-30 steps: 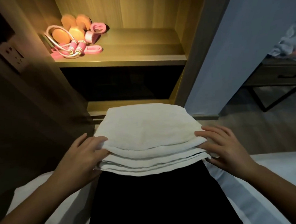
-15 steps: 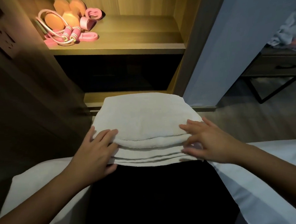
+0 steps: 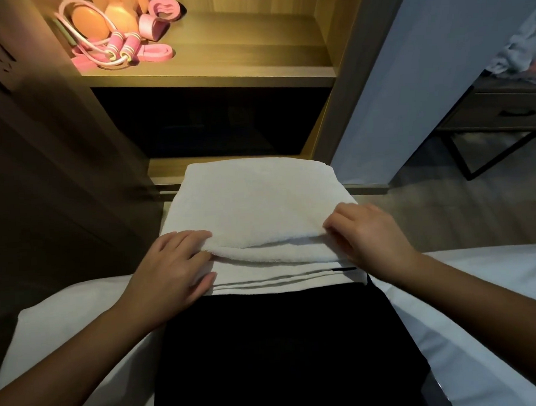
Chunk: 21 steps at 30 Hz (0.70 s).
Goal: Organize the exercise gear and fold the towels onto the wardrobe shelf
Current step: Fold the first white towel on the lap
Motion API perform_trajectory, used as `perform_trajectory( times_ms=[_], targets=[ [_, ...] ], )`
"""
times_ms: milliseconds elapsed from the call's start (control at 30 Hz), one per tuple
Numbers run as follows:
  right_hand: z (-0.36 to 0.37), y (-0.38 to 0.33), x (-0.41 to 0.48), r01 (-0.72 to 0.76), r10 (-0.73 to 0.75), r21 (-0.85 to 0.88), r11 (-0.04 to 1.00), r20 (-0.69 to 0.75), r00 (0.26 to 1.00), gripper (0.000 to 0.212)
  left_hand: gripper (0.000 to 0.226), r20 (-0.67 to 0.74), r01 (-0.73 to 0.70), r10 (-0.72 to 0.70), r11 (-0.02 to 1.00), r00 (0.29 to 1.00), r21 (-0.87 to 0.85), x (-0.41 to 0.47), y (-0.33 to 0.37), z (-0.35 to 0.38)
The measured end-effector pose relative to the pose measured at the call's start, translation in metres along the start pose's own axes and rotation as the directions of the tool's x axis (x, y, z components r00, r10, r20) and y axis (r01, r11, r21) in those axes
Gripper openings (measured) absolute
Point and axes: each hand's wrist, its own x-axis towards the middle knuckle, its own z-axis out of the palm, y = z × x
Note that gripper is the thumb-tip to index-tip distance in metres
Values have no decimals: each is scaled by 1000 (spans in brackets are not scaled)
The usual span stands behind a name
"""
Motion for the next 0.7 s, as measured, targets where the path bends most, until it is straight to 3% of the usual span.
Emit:
perform_trajectory(
  times_ms=[133,233,367,500,700],
  targets=[
    [15,-6,-17,-10,6,29,1000,135,991,28,63,-18,11,-11,1000,1000,14,-3,1,7],
    [13,-3,-20,46,-56,64,997,170,984,21,64,51,10,-12,999,999,41,-3,-2,7],
    [16,-11,-27,69,-109,171,983,237,965,36,69,141,-1,-10,997,990,79,-4,0,4],
    [20,-15,-18,234,-273,157,960,316,909,43,67,144,-11,-1,997,990,82,0,2,2],
    [29,-27,-9,122,-68,-89,989,455,888,64,68,136,-13,-3,993,991,115,0,5,-1]
  ],
)
